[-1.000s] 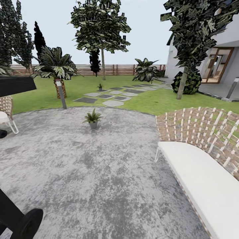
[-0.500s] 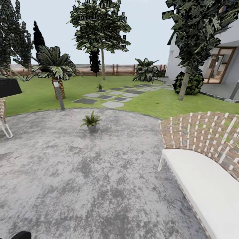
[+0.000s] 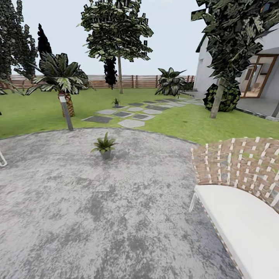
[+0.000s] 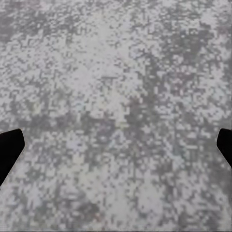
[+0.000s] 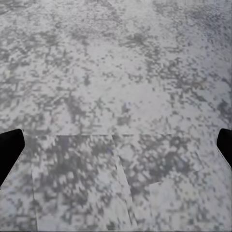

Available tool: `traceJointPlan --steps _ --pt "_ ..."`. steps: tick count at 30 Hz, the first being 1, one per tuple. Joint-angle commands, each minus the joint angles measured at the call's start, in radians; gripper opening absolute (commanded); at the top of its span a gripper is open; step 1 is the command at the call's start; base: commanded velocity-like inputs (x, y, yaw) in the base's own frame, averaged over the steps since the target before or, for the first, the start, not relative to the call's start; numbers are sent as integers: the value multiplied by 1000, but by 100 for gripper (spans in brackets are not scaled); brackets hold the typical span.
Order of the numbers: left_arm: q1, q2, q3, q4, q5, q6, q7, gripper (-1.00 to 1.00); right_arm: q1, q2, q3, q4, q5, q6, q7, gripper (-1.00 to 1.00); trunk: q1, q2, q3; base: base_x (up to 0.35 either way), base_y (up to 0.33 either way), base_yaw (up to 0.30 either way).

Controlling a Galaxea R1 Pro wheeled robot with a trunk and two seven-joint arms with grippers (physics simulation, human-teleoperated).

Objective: Pick up the pesticide atomizer in the garden and spray insectifuge to fully cover both potted plants in the garden.

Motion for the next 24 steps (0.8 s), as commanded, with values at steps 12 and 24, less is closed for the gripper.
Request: traceJointPlan --steps 12,24 --pt "-1 0 2 1 1 -3 0 100 0 0 0 1 0 -3 0 100 0 0 -1 340 0 0" --pt "-1 0 2 1 1 -3 0 100 0 0 0 1 0 -3 -1 100 0 0 -1 340 0 0"
